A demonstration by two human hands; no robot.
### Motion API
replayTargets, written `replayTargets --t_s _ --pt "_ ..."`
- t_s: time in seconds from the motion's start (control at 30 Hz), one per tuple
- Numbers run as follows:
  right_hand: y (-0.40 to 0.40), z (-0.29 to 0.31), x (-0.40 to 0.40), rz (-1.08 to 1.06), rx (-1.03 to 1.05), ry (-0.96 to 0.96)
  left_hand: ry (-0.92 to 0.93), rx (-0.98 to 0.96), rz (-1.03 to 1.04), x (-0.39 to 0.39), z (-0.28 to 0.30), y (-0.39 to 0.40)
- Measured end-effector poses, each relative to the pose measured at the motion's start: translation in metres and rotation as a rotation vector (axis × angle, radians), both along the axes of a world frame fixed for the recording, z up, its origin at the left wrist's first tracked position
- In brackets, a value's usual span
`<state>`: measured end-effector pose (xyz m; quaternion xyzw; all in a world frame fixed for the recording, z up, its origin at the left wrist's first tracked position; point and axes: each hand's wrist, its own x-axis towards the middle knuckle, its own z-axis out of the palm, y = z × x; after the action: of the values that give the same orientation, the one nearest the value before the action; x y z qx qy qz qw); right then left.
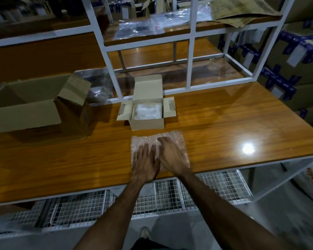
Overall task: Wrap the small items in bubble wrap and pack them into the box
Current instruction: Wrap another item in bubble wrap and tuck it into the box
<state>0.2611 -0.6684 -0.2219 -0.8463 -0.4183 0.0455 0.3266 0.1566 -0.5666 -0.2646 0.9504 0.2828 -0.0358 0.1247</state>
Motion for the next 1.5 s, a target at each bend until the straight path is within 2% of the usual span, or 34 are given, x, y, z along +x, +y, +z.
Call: replayTargets --t_s 0.13,0.2,0.3,0.53,0.77,0.9,1.0,1.1,1.23,1.37,1.5 --pt "0.025 -0.021 -0.005 0.158 -0.161 0.048 0.055 0.083 -0.057 -0.006 -0.004 0.008" --pt "0.017 -0.040 0.003 0.214 -0.274 -0.057 0.001 0.052 -0.033 -0.008 -0.002 0.009" --pt "-0.004 -0.059 0.013 0.167 -0.415 -0.216 -0.009 0.083 0.031 -0.013 -0.002 0.009" --pt "-0.029 -0.060 0.037 -0.056 -0.425 -0.202 0.023 0.037 0.170 -0.020 -0.006 0.020" --pt "-0.043 -0.054 0.060 0.043 -0.442 -0.176 0.051 0.048 0.141 -0.030 0.004 0.030" --pt "-0.052 -0.043 0.075 0.015 -0.241 -0.037 -0.129 0.091 0.289 -0.040 0.011 0.029" --pt "-0.060 -0.036 0.085 -0.032 -0.256 0.001 -0.219 0.106 0.488 -0.047 0.017 0.021" --pt "-0.064 -0.032 0.090 -0.095 -0.281 0.044 -0.261 -0.121 0.691 -0.040 0.024 0.023" --pt "-0.060 -0.025 0.090 -0.116 -0.244 0.152 -0.309 -0.392 0.838 -0.028 0.026 0.036" --pt "-0.058 -0.015 0.089 -0.150 -0.253 0.245 -0.395 -0.449 0.809 -0.022 0.035 0.037" --pt "-0.059 -0.010 0.089 -0.178 -0.253 0.292 -0.595 -0.543 0.679 -0.009 0.052 0.016"
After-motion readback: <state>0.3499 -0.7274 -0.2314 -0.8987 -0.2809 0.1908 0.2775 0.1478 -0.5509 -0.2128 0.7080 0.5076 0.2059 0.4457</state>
